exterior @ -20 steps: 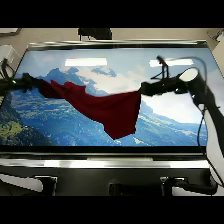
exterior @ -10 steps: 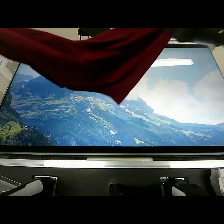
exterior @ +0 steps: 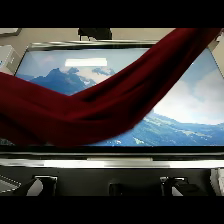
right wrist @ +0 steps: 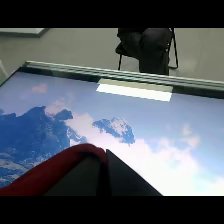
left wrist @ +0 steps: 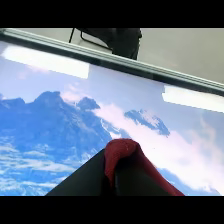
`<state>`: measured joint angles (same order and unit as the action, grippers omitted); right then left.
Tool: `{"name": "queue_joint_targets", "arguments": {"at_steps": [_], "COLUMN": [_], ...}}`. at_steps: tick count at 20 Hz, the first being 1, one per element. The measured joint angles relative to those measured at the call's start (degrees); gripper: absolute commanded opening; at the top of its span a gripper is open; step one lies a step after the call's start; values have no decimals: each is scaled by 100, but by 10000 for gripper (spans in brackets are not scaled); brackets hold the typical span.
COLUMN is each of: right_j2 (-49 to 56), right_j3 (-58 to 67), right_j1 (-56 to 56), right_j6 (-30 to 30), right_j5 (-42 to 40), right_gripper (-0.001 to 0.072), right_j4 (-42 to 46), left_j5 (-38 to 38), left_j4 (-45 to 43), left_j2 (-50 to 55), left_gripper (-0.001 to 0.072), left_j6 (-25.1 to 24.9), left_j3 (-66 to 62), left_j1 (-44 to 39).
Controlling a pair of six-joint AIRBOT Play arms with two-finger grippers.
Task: Fold the clothes and pants, and hang the long-sleeved shirts on hangers.
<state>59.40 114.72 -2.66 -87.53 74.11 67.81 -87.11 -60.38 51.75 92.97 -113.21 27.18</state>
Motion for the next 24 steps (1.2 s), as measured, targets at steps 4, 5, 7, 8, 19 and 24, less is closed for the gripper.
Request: {"name": "queue_joint_targets", "arguments": {"at_steps": [4, 5, 7, 8, 19, 24], "right_j2": [1248, 1646, 2570, 2997, 5709, 5180], "right_j3": [4, 7, 4, 7, 9, 13], "right_j1": [0, 0, 0, 0, 9, 356], "right_j6": [-107, -116, -127, -125, -85, 85], "right_j5": [-44, -61, -94, -153, -1335, -466], "right_gripper": [32, 32, 32, 32, 469, 596], "right_j4": [140, 149, 168, 168, 186, 289], "left_j5": [162, 319, 852, 1145, 2656, 1746], "left_j4": [227, 243, 286, 291, 498, 387], "left_j2": [890, 1167, 1836, 2188, 5368, 5307], "left_gripper": [17, 17, 17, 18, 485, 552], "left_j6": [-190, -258, -437, -551, -1307, -994], "left_j3": [1075, 1462, 2326, 2675, 2623, 1762], "left_j1": [-234, -323, -535, -640, -1373, -953]}}
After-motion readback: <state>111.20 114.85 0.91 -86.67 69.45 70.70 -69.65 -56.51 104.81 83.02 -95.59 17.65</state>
